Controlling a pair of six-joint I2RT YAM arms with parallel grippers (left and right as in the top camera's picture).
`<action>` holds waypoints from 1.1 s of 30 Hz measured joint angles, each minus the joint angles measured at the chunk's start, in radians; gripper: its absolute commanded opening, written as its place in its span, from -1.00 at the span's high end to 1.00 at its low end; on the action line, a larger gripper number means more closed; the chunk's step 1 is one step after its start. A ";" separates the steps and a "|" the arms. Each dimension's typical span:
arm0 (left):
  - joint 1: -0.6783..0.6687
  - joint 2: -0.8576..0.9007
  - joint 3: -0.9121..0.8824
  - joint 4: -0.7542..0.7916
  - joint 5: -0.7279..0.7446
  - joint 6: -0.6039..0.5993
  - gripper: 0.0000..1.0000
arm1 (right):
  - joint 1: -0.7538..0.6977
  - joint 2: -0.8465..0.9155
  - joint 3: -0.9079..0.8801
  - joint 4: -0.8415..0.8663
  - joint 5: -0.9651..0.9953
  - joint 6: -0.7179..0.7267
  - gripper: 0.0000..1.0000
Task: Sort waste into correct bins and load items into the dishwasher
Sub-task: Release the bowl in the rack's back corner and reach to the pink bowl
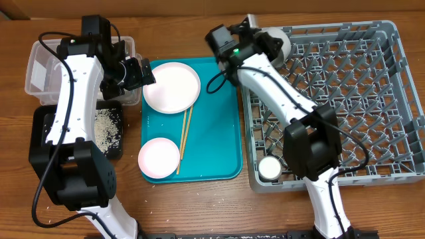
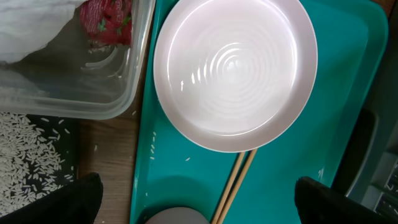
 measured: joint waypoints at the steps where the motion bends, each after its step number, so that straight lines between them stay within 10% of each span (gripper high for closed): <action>1: 0.000 0.000 0.000 0.000 0.000 0.000 -1.00 | 0.012 0.000 -0.003 0.001 0.001 0.002 0.61; 5: 0.000 0.000 0.000 0.000 0.000 0.000 -1.00 | 0.064 0.002 -0.006 0.002 0.004 0.004 -0.23; 10: 0.000 0.000 0.000 0.000 0.000 0.000 -1.00 | 0.116 0.003 -0.007 0.003 0.007 0.005 -0.75; 18: 0.000 0.000 0.000 0.000 0.000 0.000 -1.00 | 0.124 -0.010 0.000 -0.003 -0.143 0.046 -0.90; 33: 0.000 0.000 0.000 0.000 0.000 0.000 -1.00 | 0.122 -0.273 0.036 -0.077 -1.280 0.173 -0.89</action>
